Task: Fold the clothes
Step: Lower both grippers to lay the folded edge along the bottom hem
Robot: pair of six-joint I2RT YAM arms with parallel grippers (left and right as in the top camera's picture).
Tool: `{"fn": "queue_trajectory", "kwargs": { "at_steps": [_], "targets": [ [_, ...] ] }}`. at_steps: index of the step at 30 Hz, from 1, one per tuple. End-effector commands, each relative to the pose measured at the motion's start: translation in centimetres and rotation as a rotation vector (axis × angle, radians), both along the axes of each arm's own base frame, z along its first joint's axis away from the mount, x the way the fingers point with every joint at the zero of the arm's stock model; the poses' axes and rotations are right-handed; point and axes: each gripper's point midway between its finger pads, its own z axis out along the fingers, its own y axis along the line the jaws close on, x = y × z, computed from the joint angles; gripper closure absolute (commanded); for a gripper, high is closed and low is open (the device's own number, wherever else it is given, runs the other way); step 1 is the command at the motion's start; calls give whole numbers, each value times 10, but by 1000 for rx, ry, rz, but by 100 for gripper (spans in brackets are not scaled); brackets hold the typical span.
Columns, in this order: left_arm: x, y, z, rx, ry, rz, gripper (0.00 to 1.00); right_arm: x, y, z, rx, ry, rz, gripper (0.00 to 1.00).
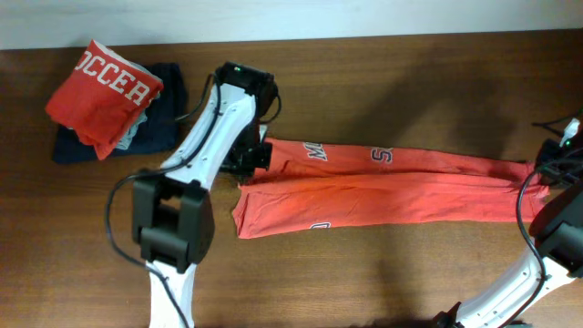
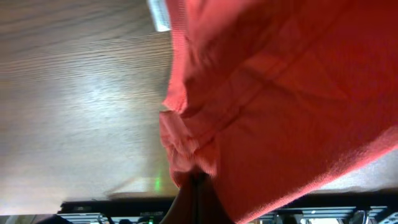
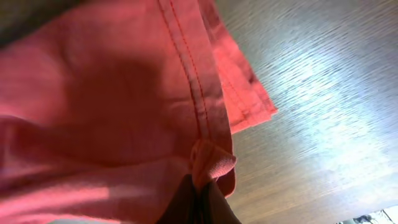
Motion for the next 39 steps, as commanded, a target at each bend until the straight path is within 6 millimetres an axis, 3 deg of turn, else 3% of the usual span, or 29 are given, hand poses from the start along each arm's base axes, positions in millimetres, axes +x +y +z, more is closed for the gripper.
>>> {"fn": "queue_trajectory", "kwargs": {
  "at_steps": [1, 7, 15, 31, 39],
  "targets": [
    [1, 7, 30, -6, -89, 31, 99, 1, -8, 17, -60, -11, 0, 96],
    [-7, 6, 23, -10, -48, 34, 99, 0, -9, 16, -64, -4, 0, 96],
    [-26, 13, -1, 25, 35, 32, 99, -3, -15, 15, -95, 16, 4, 96],
    [-25, 2, -16, -6, 28, 34, 100, -8, -15, -20, -48, 109, 12, 96],
    [-26, 2, -39, -7, 23, 38, 99, -11, -14, -28, -34, 130, 10, 96]
  ]
}}
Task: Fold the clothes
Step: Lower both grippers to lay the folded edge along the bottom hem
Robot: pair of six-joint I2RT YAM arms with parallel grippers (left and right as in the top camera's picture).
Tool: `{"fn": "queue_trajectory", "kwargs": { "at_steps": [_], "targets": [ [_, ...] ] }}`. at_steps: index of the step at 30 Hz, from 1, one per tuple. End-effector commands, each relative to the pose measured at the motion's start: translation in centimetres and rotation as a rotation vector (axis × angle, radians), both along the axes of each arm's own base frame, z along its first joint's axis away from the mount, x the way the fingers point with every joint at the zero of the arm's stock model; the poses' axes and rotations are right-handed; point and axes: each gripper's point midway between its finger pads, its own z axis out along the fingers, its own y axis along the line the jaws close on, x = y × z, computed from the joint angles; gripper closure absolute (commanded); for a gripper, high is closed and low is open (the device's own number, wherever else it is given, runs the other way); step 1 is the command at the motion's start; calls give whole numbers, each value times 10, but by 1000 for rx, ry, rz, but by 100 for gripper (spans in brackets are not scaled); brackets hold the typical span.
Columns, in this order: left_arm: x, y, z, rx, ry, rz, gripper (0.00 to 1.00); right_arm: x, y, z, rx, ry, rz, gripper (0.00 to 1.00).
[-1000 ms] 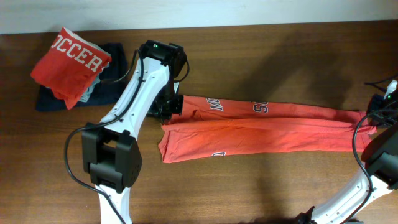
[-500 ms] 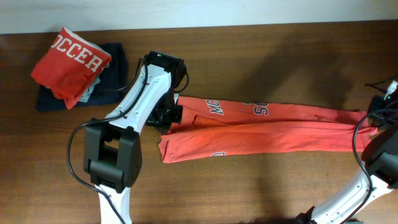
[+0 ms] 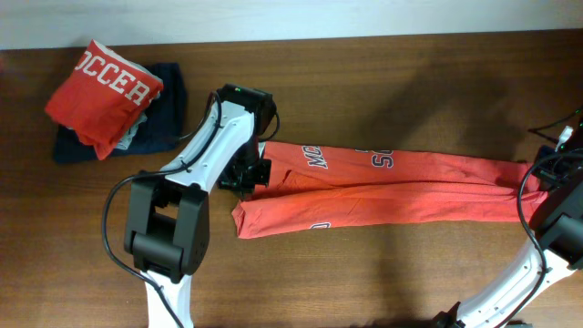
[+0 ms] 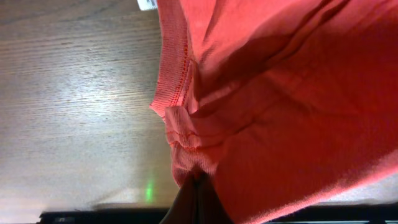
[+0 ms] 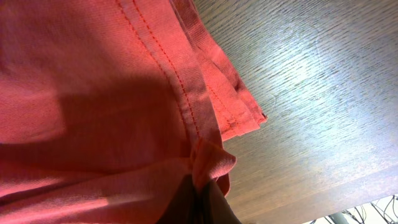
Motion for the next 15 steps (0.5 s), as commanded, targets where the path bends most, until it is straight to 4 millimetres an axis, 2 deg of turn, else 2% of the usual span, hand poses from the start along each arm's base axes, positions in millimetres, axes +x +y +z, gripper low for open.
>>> {"fn": "queue_trajectory", "kwargs": {
  "at_steps": [1, 10, 15],
  "targets": [
    [-4, 0, -6, 0, 3, 18, 99, -4, -5, -6, -24, 39, -1, 96],
    [-7, 1, -24, 0, -3, 25, 99, -8, -4, -22, -30, 55, -4, 96],
    [-8, 4, -29, 15, -6, 20, 99, -9, -7, -23, -45, 60, -2, 96]
  ]
}}
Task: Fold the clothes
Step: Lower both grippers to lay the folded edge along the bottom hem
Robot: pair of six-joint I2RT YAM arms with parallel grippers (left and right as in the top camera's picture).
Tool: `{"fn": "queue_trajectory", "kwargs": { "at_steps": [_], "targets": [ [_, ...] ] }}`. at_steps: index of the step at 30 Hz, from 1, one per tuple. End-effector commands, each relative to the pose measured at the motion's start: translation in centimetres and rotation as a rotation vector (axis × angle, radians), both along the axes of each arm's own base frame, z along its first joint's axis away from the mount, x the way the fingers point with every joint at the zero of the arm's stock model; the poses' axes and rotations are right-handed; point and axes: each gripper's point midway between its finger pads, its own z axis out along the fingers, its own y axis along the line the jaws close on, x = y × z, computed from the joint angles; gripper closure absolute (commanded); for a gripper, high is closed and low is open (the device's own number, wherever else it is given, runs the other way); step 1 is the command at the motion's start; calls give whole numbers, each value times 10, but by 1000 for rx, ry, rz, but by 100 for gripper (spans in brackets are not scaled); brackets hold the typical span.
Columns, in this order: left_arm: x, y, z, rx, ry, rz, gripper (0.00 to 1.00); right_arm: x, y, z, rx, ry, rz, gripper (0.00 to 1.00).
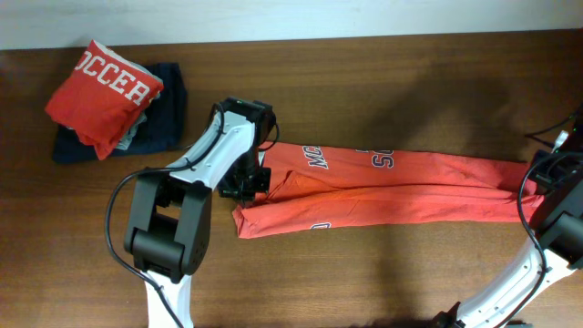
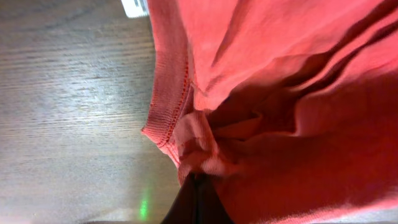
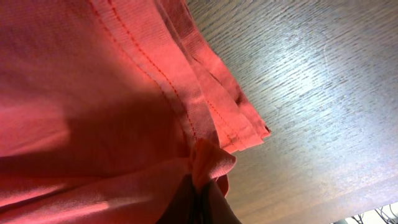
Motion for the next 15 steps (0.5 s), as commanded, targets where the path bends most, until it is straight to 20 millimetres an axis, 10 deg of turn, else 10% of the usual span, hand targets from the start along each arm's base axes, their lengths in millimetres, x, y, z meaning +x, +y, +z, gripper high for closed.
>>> {"fn": "queue_trajectory", "kwargs": {
  "at_steps": [1, 4, 8, 15],
  "targets": [
    [-1, 2, 1, 13, -8, 8, 95, -9, -7, -5, -50, 60, -10, 96],
    [-2, 2, 1, 13, -5, 8, 74, -11, -11, -4, -76, 76, -23, 79],
    [2, 1, 3, 0, -16, -19, 28, -8, -13, -2, -83, 65, -24, 22],
    [35, -3, 37, 5, -132, -34, 20, 28, -5, 30, -12, -105, -66, 10]
  ]
}}
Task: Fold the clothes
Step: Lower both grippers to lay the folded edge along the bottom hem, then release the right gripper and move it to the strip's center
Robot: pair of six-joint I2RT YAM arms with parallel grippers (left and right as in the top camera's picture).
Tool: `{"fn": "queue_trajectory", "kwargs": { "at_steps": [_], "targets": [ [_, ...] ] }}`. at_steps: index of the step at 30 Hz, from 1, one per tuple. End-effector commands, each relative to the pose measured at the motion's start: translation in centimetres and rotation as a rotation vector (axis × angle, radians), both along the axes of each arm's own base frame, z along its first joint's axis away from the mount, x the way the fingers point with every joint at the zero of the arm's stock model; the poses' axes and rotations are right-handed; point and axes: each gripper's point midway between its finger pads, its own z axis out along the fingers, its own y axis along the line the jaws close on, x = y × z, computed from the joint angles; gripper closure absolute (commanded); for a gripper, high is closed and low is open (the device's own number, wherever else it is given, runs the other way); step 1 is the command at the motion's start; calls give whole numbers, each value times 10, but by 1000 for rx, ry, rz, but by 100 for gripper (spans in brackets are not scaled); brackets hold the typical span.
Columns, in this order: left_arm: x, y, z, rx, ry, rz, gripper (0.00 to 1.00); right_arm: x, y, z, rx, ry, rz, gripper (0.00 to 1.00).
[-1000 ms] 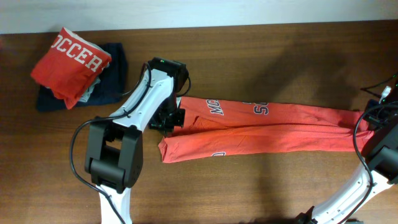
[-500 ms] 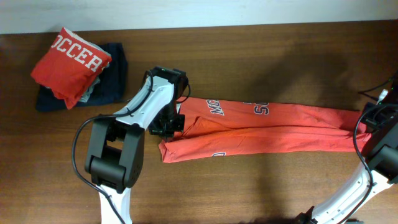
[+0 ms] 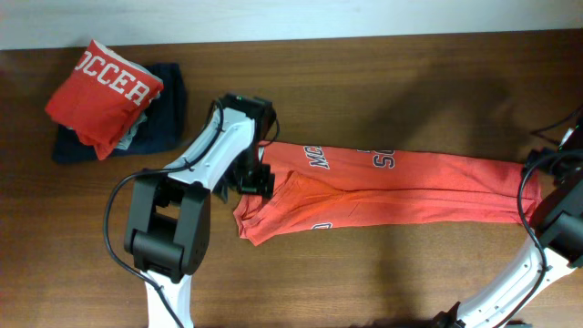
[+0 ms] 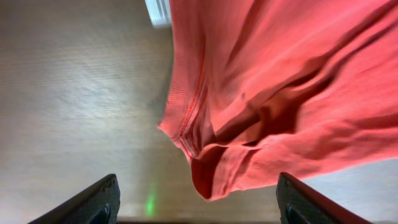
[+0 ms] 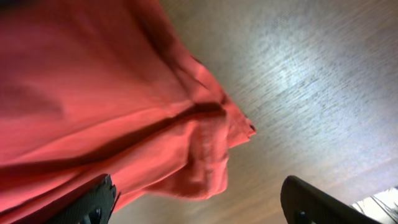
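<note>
A long orange shirt (image 3: 392, 189) with white letters lies folded lengthwise across the table. My left gripper (image 4: 197, 202) stands open at its left end, both fingers spread wide, the collar edge (image 4: 186, 134) hanging loose between them and free of the pads. My right gripper (image 5: 199, 205) is open too, at the shirt's right end (image 3: 528, 178), with the hem corner (image 5: 214, 155) lying loose above the wood. In the overhead view the left arm (image 3: 228, 146) covers part of the left end.
A folded red "SOCCER" shirt (image 3: 105, 87) sits on a dark navy garment (image 3: 159, 128) at the far left. Cables (image 3: 556, 128) run by the right edge. The brown wooden table (image 3: 364, 273) stretches in front of the shirt.
Both grippers have opened and let go of the orange shirt's ends. The cloth has dropped onto the table, its left end now sagging toward the front.
At first both grippers were shut on the shirt's two ends, holding it stretched with the far strip apart from the near one. Over the following moments the far strip came closer to the near strip. Now both ends are released and the shirt lies as one narrow band.
</note>
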Motion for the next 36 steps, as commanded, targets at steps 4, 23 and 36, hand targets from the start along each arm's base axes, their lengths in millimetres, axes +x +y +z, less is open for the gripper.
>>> {"fn": "queue_trajectory", "kwargs": {
  "at_steps": [4, 23, 36],
  "targets": [
    [40, -12, 38, -40, -159, -22, 20, 35, 26, 48, 108, -154, -2, 13],
    [84, -23, 37, -188, -299, 48, 21, 48, 108, 32, 254, -62, 183, 96],
    [114, -49, 43, -318, -411, 46, 29, 93, 246, 3, 582, -246, 624, 96]
  ]
}}
